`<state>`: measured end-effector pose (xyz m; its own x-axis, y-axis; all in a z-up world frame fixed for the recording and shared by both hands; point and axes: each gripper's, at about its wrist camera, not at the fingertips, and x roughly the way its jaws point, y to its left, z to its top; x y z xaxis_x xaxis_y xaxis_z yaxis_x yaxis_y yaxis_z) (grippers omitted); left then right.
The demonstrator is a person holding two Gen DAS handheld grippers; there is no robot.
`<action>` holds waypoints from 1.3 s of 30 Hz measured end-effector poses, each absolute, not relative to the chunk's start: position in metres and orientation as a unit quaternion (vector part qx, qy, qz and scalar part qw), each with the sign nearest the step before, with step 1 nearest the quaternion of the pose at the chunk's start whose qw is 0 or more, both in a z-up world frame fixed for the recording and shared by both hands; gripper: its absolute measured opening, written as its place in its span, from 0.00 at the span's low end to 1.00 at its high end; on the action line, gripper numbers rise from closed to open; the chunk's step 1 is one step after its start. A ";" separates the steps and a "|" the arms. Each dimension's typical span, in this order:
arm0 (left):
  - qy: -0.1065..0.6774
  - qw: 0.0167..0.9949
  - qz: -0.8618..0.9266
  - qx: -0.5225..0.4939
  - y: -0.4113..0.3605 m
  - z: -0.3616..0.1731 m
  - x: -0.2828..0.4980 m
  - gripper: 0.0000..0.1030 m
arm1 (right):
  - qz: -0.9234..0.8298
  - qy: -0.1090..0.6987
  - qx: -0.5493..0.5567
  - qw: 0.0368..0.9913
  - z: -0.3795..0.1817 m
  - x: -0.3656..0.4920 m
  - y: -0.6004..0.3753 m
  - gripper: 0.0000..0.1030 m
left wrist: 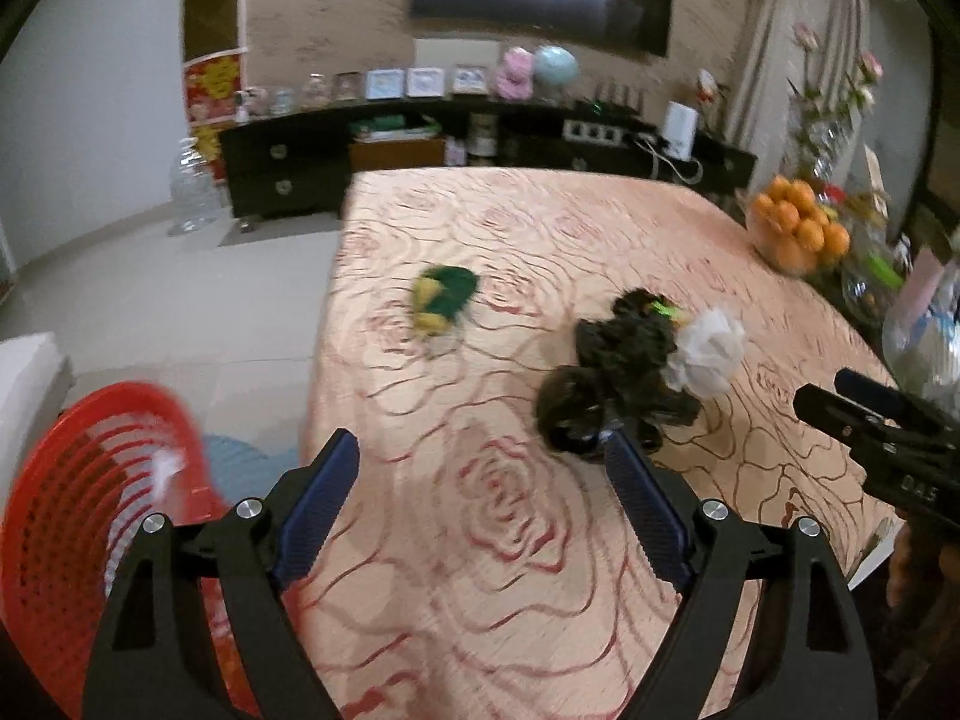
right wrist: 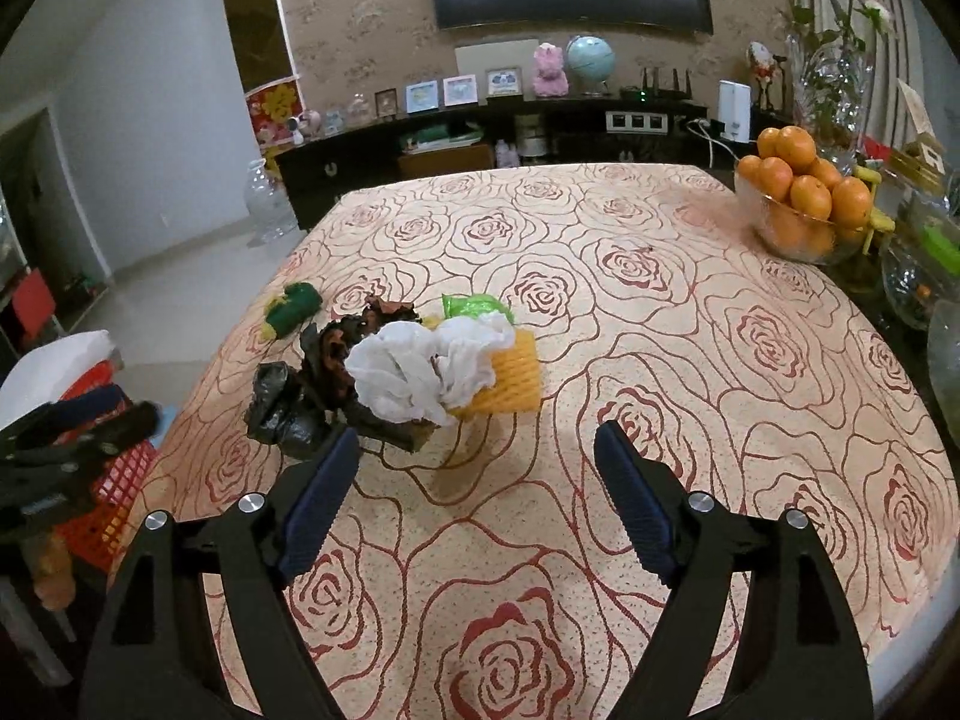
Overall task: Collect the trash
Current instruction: 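Move both open grippers back over the remaining trash on the table, then close the left gripper on the black plastic bag, then grasp the white mesh net with the right gripper while the left gripper lifts the black bag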
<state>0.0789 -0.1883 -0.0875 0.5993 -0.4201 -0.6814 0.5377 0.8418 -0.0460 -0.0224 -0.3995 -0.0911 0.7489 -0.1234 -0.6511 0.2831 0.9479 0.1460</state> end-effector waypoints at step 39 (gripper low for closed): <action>0.375 0.869 -0.317 0.067 -0.200 -0.107 0.079 0.30 | -0.099 0.361 0.145 0.916 -0.112 -0.013 -0.407 0.80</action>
<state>0.0785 -0.1998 -0.1069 0.5179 -0.5011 -0.6934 0.6011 0.7898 -0.1218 -0.0127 -0.4066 -0.1121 0.7200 -0.0776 -0.6896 0.2863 0.9384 0.1933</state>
